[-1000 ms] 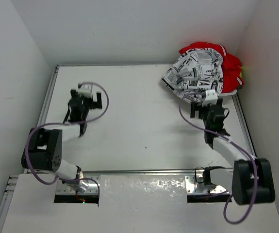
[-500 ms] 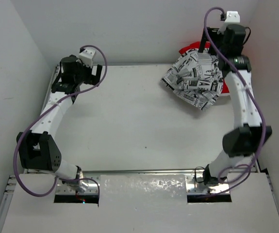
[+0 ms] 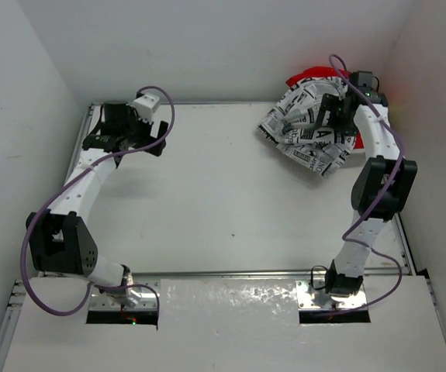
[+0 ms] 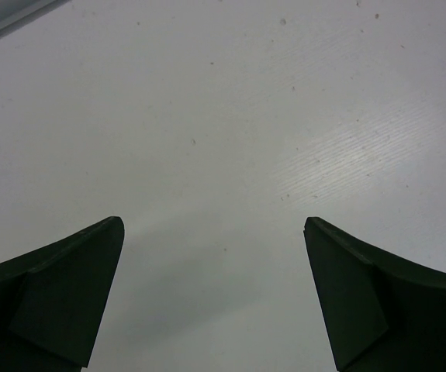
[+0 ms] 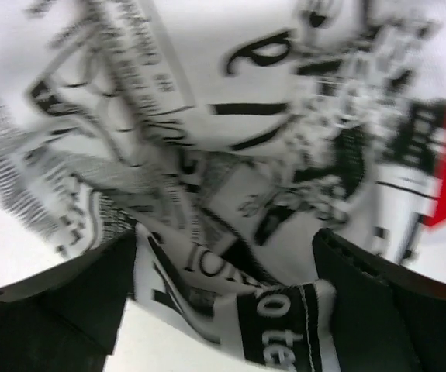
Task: Fold and stack the trousers
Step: Grab the trousers from the pile, then move the trousers to the center of the board
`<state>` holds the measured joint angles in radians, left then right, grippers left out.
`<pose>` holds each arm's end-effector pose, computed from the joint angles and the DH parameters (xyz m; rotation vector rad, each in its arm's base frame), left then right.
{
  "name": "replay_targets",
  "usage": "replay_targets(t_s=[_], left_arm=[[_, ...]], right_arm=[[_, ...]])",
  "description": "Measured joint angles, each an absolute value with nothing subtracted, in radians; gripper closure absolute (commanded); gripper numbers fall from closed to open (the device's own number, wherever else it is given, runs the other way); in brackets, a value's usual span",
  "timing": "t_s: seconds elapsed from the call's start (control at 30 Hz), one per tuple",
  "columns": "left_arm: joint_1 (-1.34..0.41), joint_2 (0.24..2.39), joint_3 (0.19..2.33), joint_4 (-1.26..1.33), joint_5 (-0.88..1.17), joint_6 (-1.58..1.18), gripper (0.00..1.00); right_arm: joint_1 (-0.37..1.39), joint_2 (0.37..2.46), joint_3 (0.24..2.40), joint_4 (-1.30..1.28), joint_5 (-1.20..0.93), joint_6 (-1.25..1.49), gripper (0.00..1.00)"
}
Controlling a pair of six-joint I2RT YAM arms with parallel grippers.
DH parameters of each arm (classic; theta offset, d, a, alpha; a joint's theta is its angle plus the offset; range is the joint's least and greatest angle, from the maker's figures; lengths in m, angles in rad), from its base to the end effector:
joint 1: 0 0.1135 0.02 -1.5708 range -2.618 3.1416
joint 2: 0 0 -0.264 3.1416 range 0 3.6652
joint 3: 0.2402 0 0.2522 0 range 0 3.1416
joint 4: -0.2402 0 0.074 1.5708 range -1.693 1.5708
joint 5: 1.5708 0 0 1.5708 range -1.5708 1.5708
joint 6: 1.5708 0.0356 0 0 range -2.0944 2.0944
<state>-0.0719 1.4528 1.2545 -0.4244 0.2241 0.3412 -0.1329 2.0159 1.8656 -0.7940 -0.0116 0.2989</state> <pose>0.3278 -0.0315 0.3228 0.5686 2.1016 -0.0927 0.4452 -0.0591 0.2856 0.5346 2.4595 0.0821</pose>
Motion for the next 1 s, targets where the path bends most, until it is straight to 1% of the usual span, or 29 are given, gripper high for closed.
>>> replay_targets(t_s=[0.03, 0.1, 0.13, 0.23, 0.27, 0.3, 0.53, 0.63, 0.7, 0.77, 0.87, 0.9, 0.93, 1.0], left_arm=[[-0.072, 1.453, 1.254, -0.424, 0.226, 0.339, 0.0], [-0.072, 1.453, 1.254, -0.425, 0.229, 0.339, 0.0], [-0.072, 1.453, 1.254, -0.426, 0.229, 0.339, 0.0], [-0.072, 1.453, 1.254, -0.429, 0.229, 0.339, 0.0], [-0.072, 1.453, 1.254, -0.43, 0.228, 0.34, 0.0], [-0.072, 1.453, 1.254, -0.431, 0.228, 0.34, 0.0], [-0.072, 1.453, 1.254, -0.431, 0.226, 0.344, 0.0], [-0.072, 1.453, 1.255, -0.43, 0.226, 0.343, 0.0], [-0.072, 1.453, 1.256, -0.431, 0.225, 0.343, 0.0], [-0.072, 1.453, 1.261, -0.432, 0.225, 0.341, 0.0], [-0.072, 1.453, 1.281, -0.431, 0.221, 0.339, 0.0], [-0.072, 1.453, 1.29, -0.431, 0.22, 0.338, 0.0], [-0.072, 1.453, 1.298, -0.43, 0.21, 0.338, 0.0], [-0.072, 1.453, 1.314, -0.427, 0.181, 0.334, 0.0]], right_arm=[[-0.132, 2.016, 1.866, -0.789, -0.038, 0.299, 0.24], [-0.129, 2.019, 1.866, -0.786, -0.082, 0.301, 0.37], [-0.129, 2.021, 1.866, -0.786, -0.104, 0.305, 0.49], [-0.128, 2.034, 1.866, -0.786, -0.178, 0.318, 0.74], [-0.128, 2.039, 1.867, -0.785, -0.203, 0.323, 0.91], [-0.128, 2.043, 1.87, -0.786, -0.223, 0.328, 1.0], [-0.125, 2.026, 1.961, -0.739, -0.347, 0.378, 1.0], [-0.103, 1.963, 1.98, -0.688, -0.374, 0.397, 1.0], [-0.044, 1.887, 1.985, -0.644, -0.373, 0.395, 1.0], [0.063, 1.806, 1.985, -0.6, -0.362, 0.384, 1.0], [0.327, 1.698, 1.988, -0.533, -0.344, 0.341, 1.0], [0.366, 1.689, 1.992, -0.527, -0.34, 0.323, 1.0], [0.508, 1.676, 2.026, -0.524, -0.341, 0.308, 1.0], [0.662, 1.687, 2.1, -0.528, -0.339, 0.278, 1.0]])
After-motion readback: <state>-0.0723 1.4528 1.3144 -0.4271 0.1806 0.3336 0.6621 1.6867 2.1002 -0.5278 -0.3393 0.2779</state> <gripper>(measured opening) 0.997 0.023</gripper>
